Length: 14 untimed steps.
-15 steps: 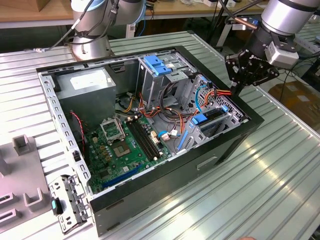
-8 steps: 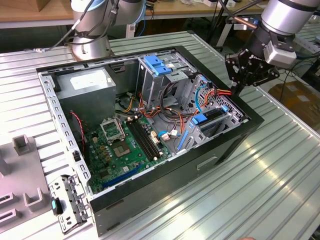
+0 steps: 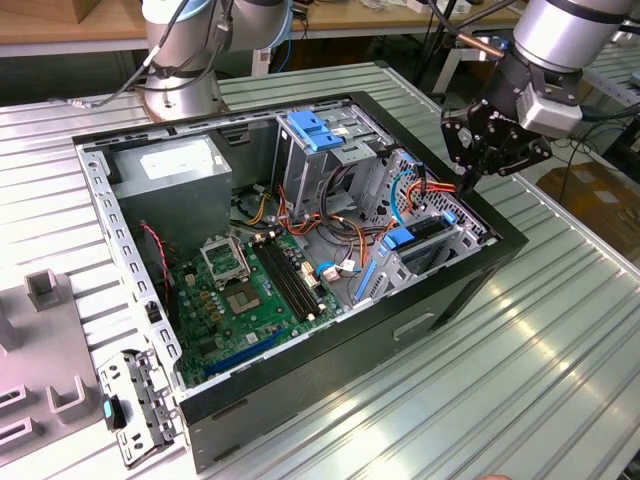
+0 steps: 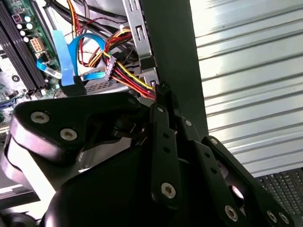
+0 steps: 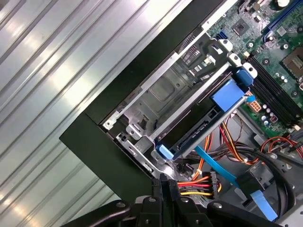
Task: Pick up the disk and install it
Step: 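Insert the first disk wire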
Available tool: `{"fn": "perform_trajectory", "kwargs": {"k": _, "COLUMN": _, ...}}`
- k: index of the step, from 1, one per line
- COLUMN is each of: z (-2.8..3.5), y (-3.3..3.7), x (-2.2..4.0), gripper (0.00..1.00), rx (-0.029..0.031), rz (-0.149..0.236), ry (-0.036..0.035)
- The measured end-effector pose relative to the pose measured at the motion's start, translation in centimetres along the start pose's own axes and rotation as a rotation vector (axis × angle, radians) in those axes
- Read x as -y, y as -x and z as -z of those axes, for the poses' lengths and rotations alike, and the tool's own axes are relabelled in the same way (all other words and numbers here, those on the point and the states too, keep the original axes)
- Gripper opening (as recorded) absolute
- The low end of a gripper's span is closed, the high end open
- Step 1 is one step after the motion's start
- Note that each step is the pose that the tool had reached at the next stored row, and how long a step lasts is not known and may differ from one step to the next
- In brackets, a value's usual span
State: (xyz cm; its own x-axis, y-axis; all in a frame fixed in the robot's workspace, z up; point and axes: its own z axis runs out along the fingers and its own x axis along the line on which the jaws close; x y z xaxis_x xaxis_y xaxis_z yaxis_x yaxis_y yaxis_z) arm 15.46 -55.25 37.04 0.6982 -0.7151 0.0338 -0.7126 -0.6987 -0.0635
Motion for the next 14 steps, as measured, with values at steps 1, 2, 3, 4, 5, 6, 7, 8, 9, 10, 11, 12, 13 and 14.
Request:
{"fn": "perform_trajectory", "kwargs": {"k": 1, "z": 0.0, "y": 0.0, "x": 0.01, "gripper": 0.16, "rx": -0.0018, "rz": -0.026, "ry": 0.001}}
{"fn": "perform_trajectory", "kwargs": {"k": 2, "z": 0.0, "y": 0.01, "x": 0.0, "gripper": 0.16, "rx": -0.003, "rz": -0.046, "ry": 0.0016}}
{"fn": "perform_trajectory", "kwargs": {"k": 3, "z": 0.0, "y": 0.01, "x": 0.0, "gripper": 0.16, "rx": -0.0039, "rz": -0.061, "ry": 0.0021}}
{"fn": "perform_trajectory", "kwargs": {"k": 4, "z": 0.0, "y": 0.01, "x": 0.0, "gripper": 0.16, "rx": -0.0049, "rz": -0.075, "ry": 0.0026}}
{"fn": "perform_trajectory", "kwargs": {"k": 5, "z": -0.01, "y": 0.01, "x": 0.0, "gripper": 0.16, "rx": -0.0065, "rz": -0.1, "ry": 0.0034}}
{"fn": "perform_trajectory", "kwargs": {"k": 6, "z": 0.02, "y": 0.17, "x": -0.15, "gripper": 0.16, "rx": -0.0075, "rz": -0.114, "ry": 0.004}}
{"fn": "perform_trajectory", "kwargs": {"k": 7, "z": 0.02, "y": 0.31, "x": -0.3, "gripper": 0.16, "rx": -0.0075, "rz": -0.115, "ry": 0.0039}}
{"fn": "perform_trajectory", "kwargs": {"k": 8, "z": 0.04, "y": 0.44, "x": -0.44, "gripper": 0.16, "rx": -0.0075, "rz": -0.116, "ry": 0.004}}
{"fn": "perform_trajectory", "kwargs": {"k": 9, "z": 0.05, "y": 0.62, "x": -0.62, "gripper": 0.16, "rx": -0.0075, "rz": -0.117, "ry": 0.004}}
{"fn": "perform_trajectory", "kwargs": {"k": 10, "z": 0.06, "y": 0.71, "x": -0.71, "gripper": 0.16, "rx": -0.0076, "rz": -0.119, "ry": 0.0041}}
{"fn": "perform_trajectory", "kwargs": {"k": 11, "z": 0.07, "y": 0.78, "x": -0.79, "gripper": 0.16, "rx": -0.0079, "rz": -0.122, "ry": 0.0042}}
{"fn": "perform_trajectory", "kwargs": {"k": 12, "z": 0.06, "y": 0.79, "x": -0.81, "gripper": 0.16, "rx": -0.0082, "rz": -0.129, "ry": 0.0044}}
{"fn": "perform_trajectory", "kwargs": {"k": 13, "z": 0.06, "y": 0.8, "x": -0.81, "gripper": 0.16, "rx": -0.0089, "rz": -0.139, "ry": 0.0047}}
{"fn": "perform_trajectory", "kwargs": {"k": 14, "z": 0.06, "y": 0.8, "x": -0.81, "gripper": 0.16, "rx": -0.0097, "rz": -0.152, "ry": 0.0052}}
